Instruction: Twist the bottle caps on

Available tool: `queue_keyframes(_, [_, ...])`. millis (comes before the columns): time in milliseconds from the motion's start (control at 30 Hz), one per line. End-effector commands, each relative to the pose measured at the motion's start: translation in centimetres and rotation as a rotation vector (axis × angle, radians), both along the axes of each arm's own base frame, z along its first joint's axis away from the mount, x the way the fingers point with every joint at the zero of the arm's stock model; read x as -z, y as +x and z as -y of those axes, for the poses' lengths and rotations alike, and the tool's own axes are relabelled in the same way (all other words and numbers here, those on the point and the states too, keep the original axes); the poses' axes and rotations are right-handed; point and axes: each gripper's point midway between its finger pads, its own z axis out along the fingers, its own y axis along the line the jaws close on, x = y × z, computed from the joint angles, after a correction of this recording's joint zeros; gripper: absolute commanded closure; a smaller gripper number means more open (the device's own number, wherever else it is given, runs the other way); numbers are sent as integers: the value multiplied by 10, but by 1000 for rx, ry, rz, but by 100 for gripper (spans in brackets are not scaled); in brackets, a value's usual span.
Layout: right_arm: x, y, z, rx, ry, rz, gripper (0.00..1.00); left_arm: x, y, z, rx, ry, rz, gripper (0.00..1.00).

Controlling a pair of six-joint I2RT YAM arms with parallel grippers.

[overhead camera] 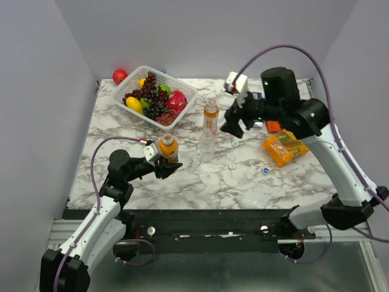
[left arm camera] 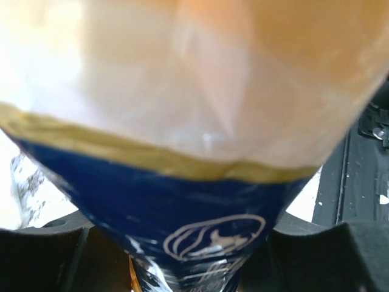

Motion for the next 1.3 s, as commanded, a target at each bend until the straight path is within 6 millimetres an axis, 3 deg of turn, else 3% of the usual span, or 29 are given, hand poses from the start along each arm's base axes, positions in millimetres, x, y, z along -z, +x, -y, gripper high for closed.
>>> queue_keyframes(0, [71,14,62,-6,-178,-28,20,31,12,-11,-102,58,-33,100])
queue_keyframes(33, [102,11,72,-25,-234,-74,22,34,16,-12,-121,62,-43,100])
queue_keyframes(133, [147,11,90,-118,-345,-49,26,33,30,-16,-183,65,-54,100])
queue_keyframes(167, [179,4,99,-180,-413,-64,27,28,39,-21,-239,57,-50,100])
queue_keyframes(300, [236,6,116,-251,-545,-46,30,-1,56,-35,-371,16,-14,100])
queue_keyframes(367, [252,10,114,-320,-565,-2,19,-8,54,-37,-379,31,-10,100])
queue_keyframes(400, [263,7,114,-340,-566,-9,19,-6,53,-39,-380,55,2,100])
queue_keyframes(433, [267,16,109,-339,-556,21,20,3,50,-39,-372,83,-20,100])
queue_keyframes(633, [291,25,89,-442,-518,28,37,21,34,-41,-346,154,-74,100])
queue_keyframes(900, [322,24,81,-525,-507,1,36,24,38,-45,-380,208,-73,100])
queue_keyframes(1267, [342,22,82,-557,-542,-37,39,29,37,-41,-363,208,-85,100])
